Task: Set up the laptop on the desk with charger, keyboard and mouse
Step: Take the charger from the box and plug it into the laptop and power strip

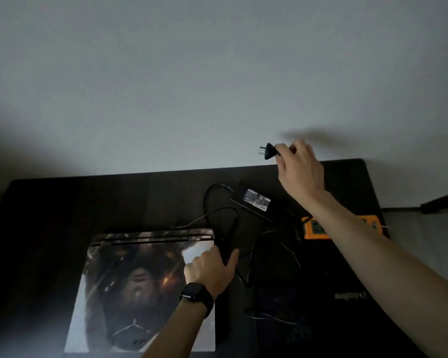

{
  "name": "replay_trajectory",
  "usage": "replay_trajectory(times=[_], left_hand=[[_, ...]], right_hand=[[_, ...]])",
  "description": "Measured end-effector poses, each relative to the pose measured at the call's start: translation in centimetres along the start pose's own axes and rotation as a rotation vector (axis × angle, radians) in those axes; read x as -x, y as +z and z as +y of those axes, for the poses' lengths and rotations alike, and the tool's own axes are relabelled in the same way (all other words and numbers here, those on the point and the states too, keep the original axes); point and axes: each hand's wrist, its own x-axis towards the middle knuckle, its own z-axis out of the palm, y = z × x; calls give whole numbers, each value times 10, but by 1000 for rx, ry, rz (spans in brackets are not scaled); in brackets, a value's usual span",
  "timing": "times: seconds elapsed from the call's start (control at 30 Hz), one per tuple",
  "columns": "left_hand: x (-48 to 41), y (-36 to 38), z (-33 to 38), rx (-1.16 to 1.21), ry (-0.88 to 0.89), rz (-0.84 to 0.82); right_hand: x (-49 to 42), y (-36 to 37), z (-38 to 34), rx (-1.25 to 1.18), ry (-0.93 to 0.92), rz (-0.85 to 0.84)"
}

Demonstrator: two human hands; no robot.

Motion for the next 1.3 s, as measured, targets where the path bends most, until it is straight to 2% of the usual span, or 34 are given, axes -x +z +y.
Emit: replay_trajectory(times=[0.07, 0.17, 0.27, 0.33, 0.47, 0.57, 0.63, 0.7, 0.77, 0.83, 0.9, 1.0, 1.1, 1.2, 1.3], left_hand=[[7, 2, 15, 107, -28, -241], [1, 1, 29, 749, -118, -440], [-7, -18, 46, 1329, -268, -360], [-10, -38, 59, 1567, -245, -300], [-10, -81, 82, 1727, -55, -183], [-6, -111, 95, 1774, 57, -73], [-7, -125, 98, 1780, 119, 0], [-17, -125, 94, 1707, 154, 31], [-29, -106, 82, 1367, 124, 49], [-32, -71, 73, 1022, 10, -37], [-11, -43, 76, 801, -77, -145], [35, -10, 89, 573, -133, -114], [79, 12, 110, 320, 47, 90], [102, 36, 127, 63, 223, 93], [103, 49, 130, -62, 210, 71]], right_hand=[[26, -31, 21, 56, 108, -41], [65, -63, 48, 1, 429, -101], [111, -91, 70, 27, 654, -152], [142, -102, 79, 33, 719, -118], [173, -115, 86, -180, 910, 11], [172, -128, 87, -405, 1026, 248], [168, -136, 93, -473, 1006, 425], [163, -143, 104, -457, 916, 530], [160, -143, 114, -381, 818, 501], [158, -134, 125, -290, 700, 302], [159, -114, 141, -219, 606, 52], [166, -84, 167, -107, 573, -225], [166, -69, 186, -63, 553, -379], [164, -65, 198, -84, 544, -483], [164, -65, 209, -162, 540, -468]])
